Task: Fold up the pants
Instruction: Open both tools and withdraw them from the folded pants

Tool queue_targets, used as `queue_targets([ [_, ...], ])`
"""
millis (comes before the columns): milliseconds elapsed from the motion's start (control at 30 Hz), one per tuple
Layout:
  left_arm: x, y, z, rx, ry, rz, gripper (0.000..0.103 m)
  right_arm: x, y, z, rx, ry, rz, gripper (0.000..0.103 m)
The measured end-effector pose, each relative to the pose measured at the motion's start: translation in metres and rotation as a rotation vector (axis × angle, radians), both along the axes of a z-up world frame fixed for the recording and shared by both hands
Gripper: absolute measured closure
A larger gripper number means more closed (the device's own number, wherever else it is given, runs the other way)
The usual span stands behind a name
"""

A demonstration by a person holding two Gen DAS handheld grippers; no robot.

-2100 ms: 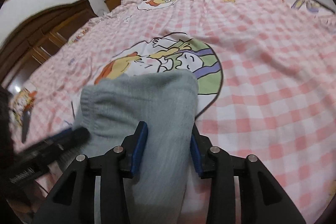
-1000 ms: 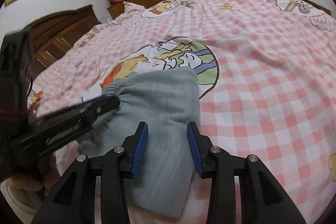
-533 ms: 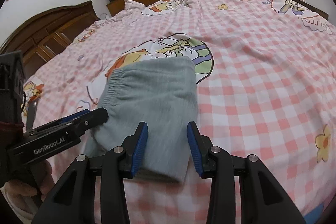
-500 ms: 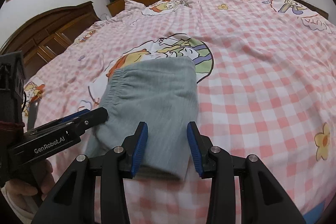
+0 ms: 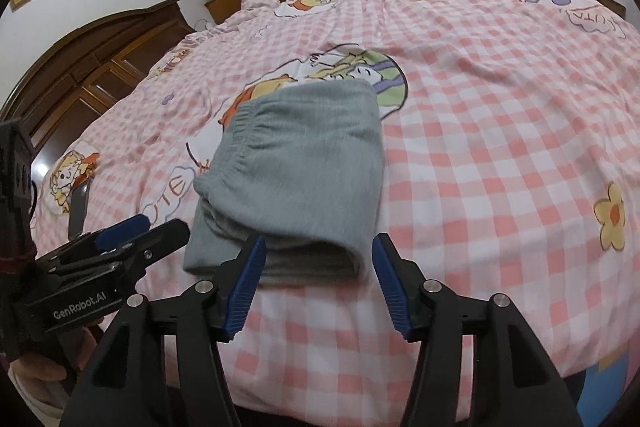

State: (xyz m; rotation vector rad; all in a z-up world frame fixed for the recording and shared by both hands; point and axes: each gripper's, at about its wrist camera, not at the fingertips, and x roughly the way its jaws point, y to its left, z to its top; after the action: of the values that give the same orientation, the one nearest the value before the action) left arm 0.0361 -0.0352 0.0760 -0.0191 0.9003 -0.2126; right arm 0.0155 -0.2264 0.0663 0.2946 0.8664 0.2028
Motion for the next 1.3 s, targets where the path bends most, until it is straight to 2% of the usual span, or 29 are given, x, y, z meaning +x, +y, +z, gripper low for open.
queue_targets([
  [233,-0.008,0.003,-0.012,0.003,0.057,0.046,0.021,-0.008,-0.005,-0.006,-0.036,0.029,-0.017,0.045],
  [400,-0.011,-0.005,-0.018,0.044,0.066,0.045,0.018,-0.009,-0.008,-0.018,-0.060,0.067,-0.029,0.042],
  [467,-0.012,-0.007,-0.020,0.056,0.064,0.048,0.014,-0.008,-0.007,-0.022,-0.070,0.076,-0.022,0.042],
  [600,-0.009,-0.010,-0.032,0.091,0.086,0.066,0.011,-0.005,0.000,-0.031,-0.119,0.073,0.013,0.040],
  [767,-0.003,-0.010,-0.051,0.085,0.144,0.069,0.011,0.003,0.006,-0.044,-0.154,0.075,0.026,0.037],
  [867,-0.002,-0.012,-0.056,0.096,0.148,0.070,0.011,0.001,0.011,-0.049,-0.178,0.061,0.045,0.030],
  [1300,0.006,-0.012,-0.067,0.141,0.146,0.068,0.008,-0.005,0.016,-0.056,-0.203,0.012,-0.002,0.028],
])
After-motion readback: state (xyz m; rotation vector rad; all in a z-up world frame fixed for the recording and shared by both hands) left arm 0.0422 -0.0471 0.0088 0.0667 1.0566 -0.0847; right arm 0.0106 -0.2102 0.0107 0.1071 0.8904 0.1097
